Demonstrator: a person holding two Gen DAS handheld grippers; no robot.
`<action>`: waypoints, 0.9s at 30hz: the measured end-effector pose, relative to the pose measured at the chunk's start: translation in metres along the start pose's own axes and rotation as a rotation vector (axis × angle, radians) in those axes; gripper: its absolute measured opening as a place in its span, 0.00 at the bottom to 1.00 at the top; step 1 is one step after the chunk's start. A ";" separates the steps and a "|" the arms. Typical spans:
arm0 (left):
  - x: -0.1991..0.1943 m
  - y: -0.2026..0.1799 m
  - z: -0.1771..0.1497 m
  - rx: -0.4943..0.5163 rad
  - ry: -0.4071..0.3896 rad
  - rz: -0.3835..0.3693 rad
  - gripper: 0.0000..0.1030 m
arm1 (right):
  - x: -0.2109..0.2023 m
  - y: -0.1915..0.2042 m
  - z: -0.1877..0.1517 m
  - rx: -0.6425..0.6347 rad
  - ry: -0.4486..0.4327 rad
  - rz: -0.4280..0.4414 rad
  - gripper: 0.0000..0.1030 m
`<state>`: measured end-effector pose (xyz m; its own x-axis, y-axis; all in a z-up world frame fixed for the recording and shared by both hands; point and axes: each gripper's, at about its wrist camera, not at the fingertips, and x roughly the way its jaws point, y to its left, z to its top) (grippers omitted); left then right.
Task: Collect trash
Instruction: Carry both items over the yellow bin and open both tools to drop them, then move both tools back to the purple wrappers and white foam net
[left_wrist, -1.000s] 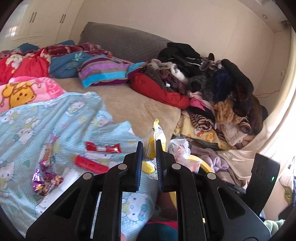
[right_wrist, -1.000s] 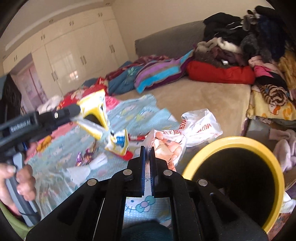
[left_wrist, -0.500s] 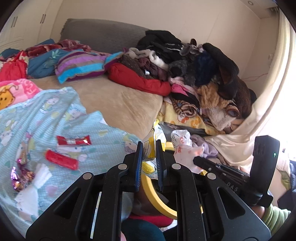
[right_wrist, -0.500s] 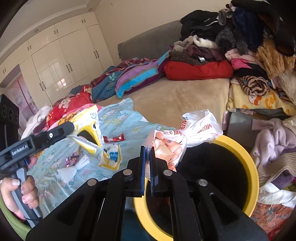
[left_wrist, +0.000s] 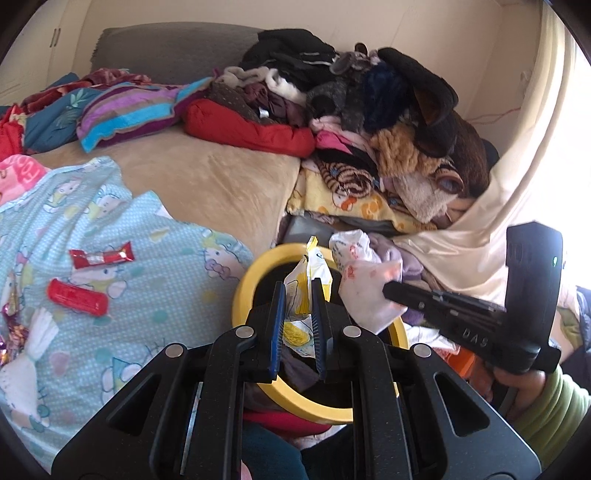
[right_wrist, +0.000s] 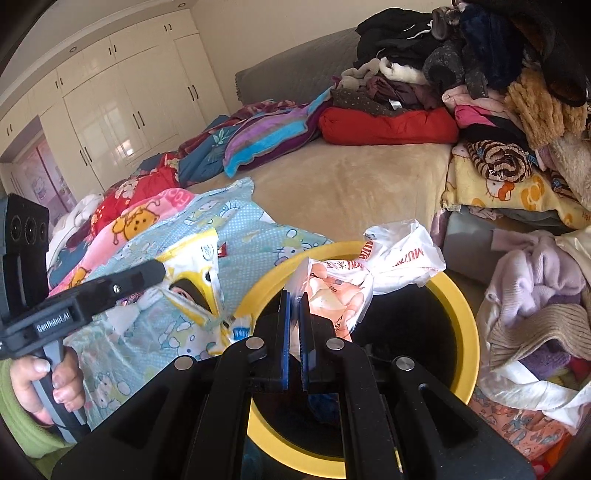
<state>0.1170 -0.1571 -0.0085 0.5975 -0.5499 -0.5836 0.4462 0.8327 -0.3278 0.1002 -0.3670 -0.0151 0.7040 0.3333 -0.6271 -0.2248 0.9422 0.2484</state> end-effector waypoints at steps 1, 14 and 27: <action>0.002 -0.002 -0.002 0.004 0.006 0.000 0.09 | 0.000 -0.002 0.000 -0.001 0.005 0.005 0.04; 0.036 -0.018 -0.023 0.044 0.102 -0.022 0.09 | 0.008 -0.010 -0.005 -0.008 0.050 -0.004 0.05; 0.037 -0.014 -0.022 0.029 0.076 0.028 0.84 | 0.011 -0.027 -0.008 0.078 0.037 -0.061 0.50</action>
<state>0.1182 -0.1877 -0.0416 0.5582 -0.5187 -0.6476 0.4493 0.8451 -0.2897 0.1086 -0.3885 -0.0343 0.6891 0.2776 -0.6694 -0.1278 0.9558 0.2648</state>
